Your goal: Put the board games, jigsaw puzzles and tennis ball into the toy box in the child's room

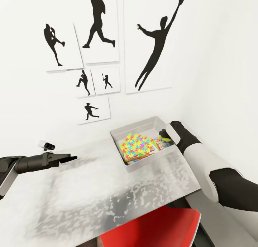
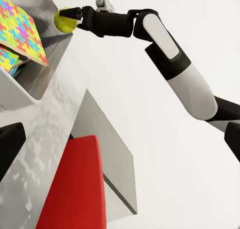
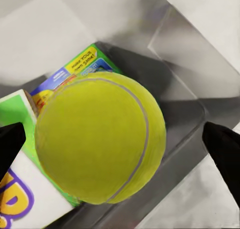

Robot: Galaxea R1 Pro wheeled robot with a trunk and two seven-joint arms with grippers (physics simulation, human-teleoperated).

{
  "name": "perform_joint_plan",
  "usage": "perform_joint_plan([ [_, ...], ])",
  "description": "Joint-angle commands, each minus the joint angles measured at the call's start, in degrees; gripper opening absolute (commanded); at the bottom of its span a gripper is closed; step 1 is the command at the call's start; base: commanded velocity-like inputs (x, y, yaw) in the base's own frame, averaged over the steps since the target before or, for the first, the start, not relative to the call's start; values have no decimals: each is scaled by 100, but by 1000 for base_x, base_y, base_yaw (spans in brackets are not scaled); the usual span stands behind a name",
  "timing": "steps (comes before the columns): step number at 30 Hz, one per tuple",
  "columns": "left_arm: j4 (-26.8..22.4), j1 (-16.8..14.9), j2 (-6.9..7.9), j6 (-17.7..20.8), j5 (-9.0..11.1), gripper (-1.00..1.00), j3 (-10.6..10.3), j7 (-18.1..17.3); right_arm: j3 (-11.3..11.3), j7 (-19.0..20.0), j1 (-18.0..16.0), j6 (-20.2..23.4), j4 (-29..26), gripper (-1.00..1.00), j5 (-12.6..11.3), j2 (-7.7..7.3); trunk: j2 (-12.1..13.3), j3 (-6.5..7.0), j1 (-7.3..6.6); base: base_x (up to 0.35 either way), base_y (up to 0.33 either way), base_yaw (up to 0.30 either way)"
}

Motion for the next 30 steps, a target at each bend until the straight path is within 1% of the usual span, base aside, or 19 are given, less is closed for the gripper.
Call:
perform_joint_plan([
  [1,-1,-4,3,61,7,100,-2,-15,43,-50,-6,17,-5,100,-61,-5,-11,-11,3,0,0,0],
  [14,-1,-4,3,60,7,100,5,-15,36,-33,-6,18,-24,100,-67,-4,-11,-9,3,0,0,0],
  [24,1,-4,3,61,7,100,5,-15,32,-19,-4,27,-35,100,-73,-8,-11,71,3,0,0,0],
  [30,2,-4,3,60,7,100,5,-15,19,0,-2,36,-76,100,-87,-71,-11,125,3,0,0,0],
])
